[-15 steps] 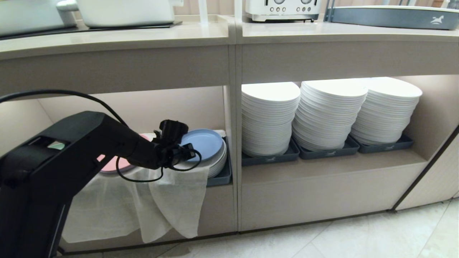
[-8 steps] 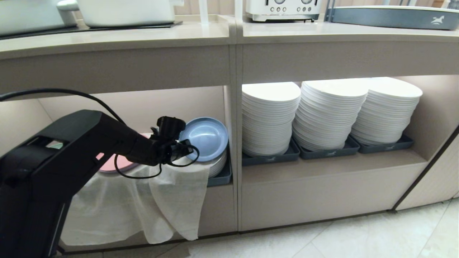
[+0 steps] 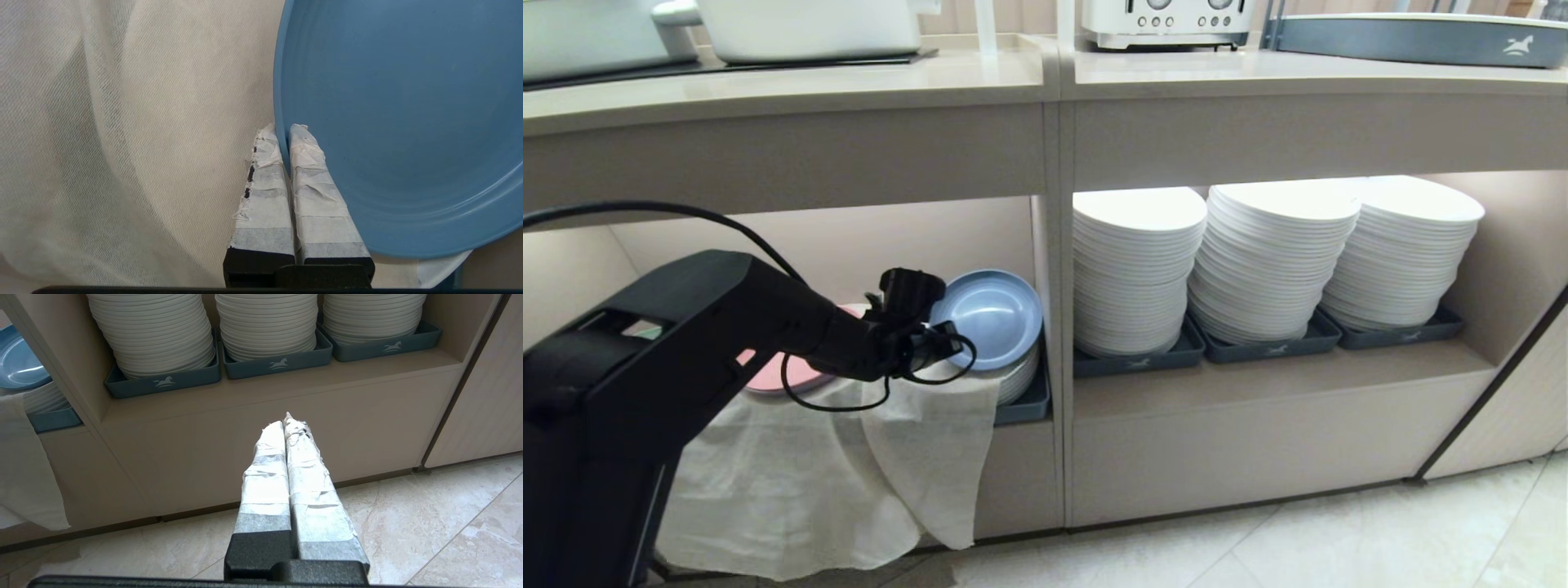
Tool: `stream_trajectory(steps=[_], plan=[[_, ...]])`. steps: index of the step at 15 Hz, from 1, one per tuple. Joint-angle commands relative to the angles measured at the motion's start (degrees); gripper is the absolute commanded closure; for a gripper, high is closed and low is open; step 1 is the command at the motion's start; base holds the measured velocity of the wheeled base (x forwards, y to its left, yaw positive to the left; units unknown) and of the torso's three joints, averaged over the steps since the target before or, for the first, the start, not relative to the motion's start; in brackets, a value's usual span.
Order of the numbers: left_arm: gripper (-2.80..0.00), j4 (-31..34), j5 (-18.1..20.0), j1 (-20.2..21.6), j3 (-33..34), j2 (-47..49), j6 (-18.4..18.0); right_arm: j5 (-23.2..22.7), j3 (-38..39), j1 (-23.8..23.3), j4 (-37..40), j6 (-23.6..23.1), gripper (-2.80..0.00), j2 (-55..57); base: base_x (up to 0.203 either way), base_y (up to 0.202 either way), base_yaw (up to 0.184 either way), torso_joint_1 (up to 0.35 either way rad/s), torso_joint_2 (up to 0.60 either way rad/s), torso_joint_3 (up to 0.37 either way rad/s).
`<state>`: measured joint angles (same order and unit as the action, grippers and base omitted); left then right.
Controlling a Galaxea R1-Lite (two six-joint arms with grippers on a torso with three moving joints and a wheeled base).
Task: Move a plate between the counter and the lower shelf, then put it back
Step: Pick up the plate in the cupboard
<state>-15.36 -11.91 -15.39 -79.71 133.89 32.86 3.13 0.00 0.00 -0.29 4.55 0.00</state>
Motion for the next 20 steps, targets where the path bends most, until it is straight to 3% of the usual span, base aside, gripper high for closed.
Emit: stream_trajectory(steps=[1, 8, 15, 20], plan=[[0.0, 0.1, -0.2, 0.0, 1.9, -1.6, 1.6, 0.0, 0.0, 0.0, -0.1, 0.0, 0.0, 0.0, 0.0, 0.0, 0.0, 0.0, 0.0, 0.0], [0.0, 0.3, -0.3, 0.8, 8.2, -6.6, 7.8, 0.0, 0.0, 0.0, -0.1, 0.0, 0.0, 0.0, 0.0, 0.0, 0.0, 0.0, 0.0, 0.0], [0.0, 2.3, -0.5, 1.6, 9.6, -10.1, 9.3, 0.1, 0.0, 0.0, 0.0, 0.0, 0.0, 0.0, 0.0, 0.0, 0.0, 0.0, 0.0, 0.0], [0.0, 3.1, -0.4, 1.5, 14.1, -13.3, 13.1, 0.0, 0.0, 0.0, -0.1, 0.0, 0.0, 0.0, 0.0, 0.0, 0.0, 0.0, 0.0, 0.0]])
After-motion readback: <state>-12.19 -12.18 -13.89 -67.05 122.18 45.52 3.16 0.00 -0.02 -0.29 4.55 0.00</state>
